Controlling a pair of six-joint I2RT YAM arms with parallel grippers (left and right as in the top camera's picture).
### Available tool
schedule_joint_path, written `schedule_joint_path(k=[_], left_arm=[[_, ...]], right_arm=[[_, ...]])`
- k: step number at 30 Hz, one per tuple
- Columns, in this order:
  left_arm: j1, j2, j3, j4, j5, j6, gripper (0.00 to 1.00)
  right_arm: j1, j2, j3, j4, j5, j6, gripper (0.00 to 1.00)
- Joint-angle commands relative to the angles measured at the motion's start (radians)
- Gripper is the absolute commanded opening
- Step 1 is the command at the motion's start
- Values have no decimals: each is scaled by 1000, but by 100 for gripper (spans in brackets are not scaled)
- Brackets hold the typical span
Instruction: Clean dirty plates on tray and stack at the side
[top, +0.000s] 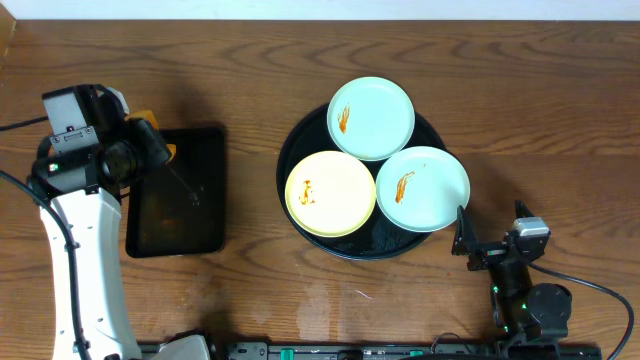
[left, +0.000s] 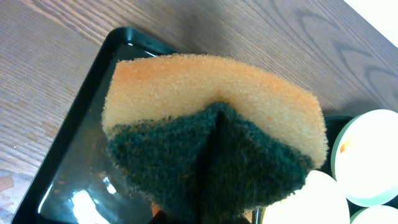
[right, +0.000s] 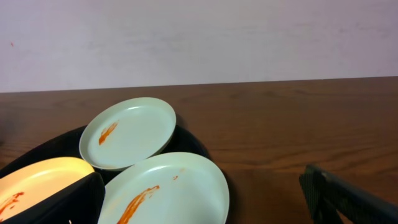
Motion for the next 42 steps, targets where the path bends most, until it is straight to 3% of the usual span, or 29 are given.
schedule_joint_path(k=[1,8,11,17,21,25,34,37,42], left_arm=[[5,3,7,12,-8,14,8],[5,-30,50,15,-12,10,7],[5,-11,24,27,-81,8,7],[5,141,-73,66,-102,-23,7],[5,208,-60,68,-21,-22,8],[5,172,-6,59,42,-22,8],[5,-60,44,60,24,9,7],[5,-58,27,56,-83,12,7],[5,43,-71,77,-117,3,7]], right_arm=[[-10,-2,-2,-3,-1,-10,99],[-10,-2,-2,-3,-1,-10,99],[-10,-2,-2,-3,-1,-10,99],[-10,-2,-2,-3,-1,-10,99],[-10,-2,-2,-2,-1,-10,99],[-10,-2,-2,-3,-1,-10,99],[-10,-2,-2,-3,-1,-10,99],[-10,-2,-2,-3,-1,-10,99],[-10,-2,-2,-3,-1,-10,99]])
